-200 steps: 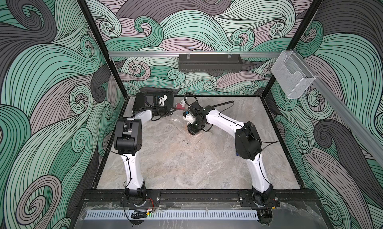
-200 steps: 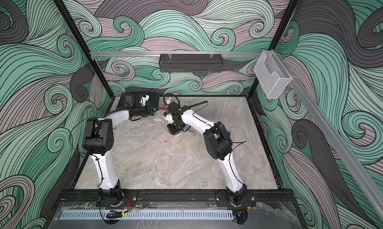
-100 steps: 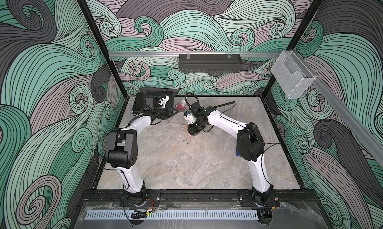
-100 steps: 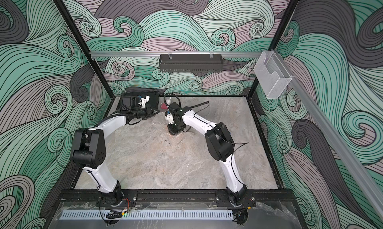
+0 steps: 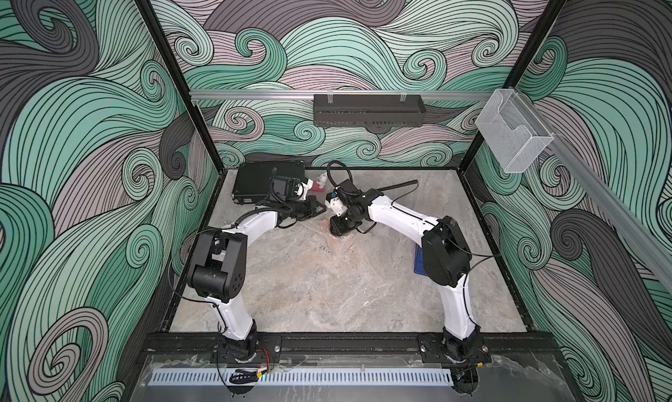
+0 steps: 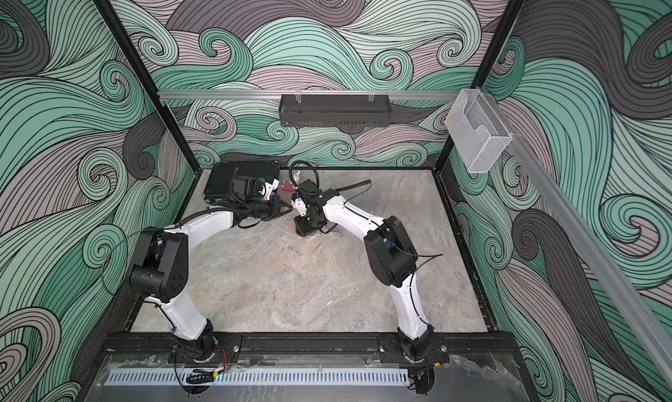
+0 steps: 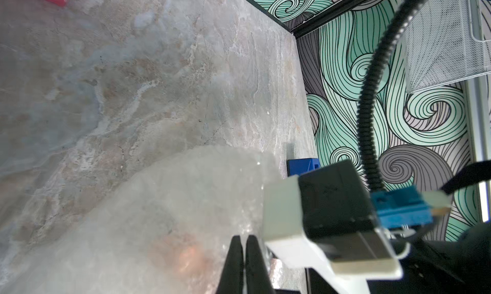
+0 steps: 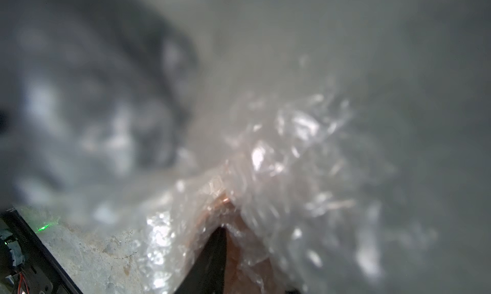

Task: Wrap mugs in bubble wrap
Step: Wrap the mug in bubble wrap.

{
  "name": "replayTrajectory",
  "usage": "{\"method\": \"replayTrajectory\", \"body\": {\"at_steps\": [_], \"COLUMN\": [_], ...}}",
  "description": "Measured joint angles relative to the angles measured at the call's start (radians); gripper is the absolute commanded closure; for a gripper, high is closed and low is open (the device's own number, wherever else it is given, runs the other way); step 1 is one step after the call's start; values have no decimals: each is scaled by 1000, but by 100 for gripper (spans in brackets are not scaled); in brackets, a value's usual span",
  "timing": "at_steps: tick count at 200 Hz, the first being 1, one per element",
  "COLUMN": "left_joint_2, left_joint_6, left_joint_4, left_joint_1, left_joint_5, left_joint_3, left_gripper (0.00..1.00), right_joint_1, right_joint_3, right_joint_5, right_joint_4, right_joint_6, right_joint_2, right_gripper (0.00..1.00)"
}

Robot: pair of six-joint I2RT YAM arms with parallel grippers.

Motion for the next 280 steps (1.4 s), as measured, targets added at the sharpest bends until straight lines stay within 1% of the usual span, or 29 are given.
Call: {"method": "replayTrajectory", "body": {"at_steps": [14,69,98,166,214,229,247,280], "left_joint_2": [0,0,-3,-7,-3,-3,-3,0], "left_joint_6": [0,-2,-6,6,19,25,30,43], "left_joint_4": [0,3,18,-2,-19,-26,-34,-58], "left_joint_1": [-9,-81,-89,-114,-130,-137,-143,-150], "left_joint_5": [-4,-25,-42,-97,-116,-121,-128,-143], "left_joint_3": [-16,-63,-82,-85,-77,-76,-75,-60], "left_gripper": [100,100,100,100,100,100,100,100], "right_joint_1": [0,0,0,-4,-23,-35,-59,-119], "right_joint_3": [-8,-47,-66,-136,-189,-202,-207,-203], "right_joint_5": [1,1,0,0,1,2,-4,-34], "right_joint_4": [12,55,66,115,177,195,212,241], "right_joint_6": [8,45,66,126,178,201,239,314], "right_joint_2": [-1,-11,-18,-103,-195,-221,-243,-243], "right_gripper": [70,70,69,62,61,58,57,52]}}
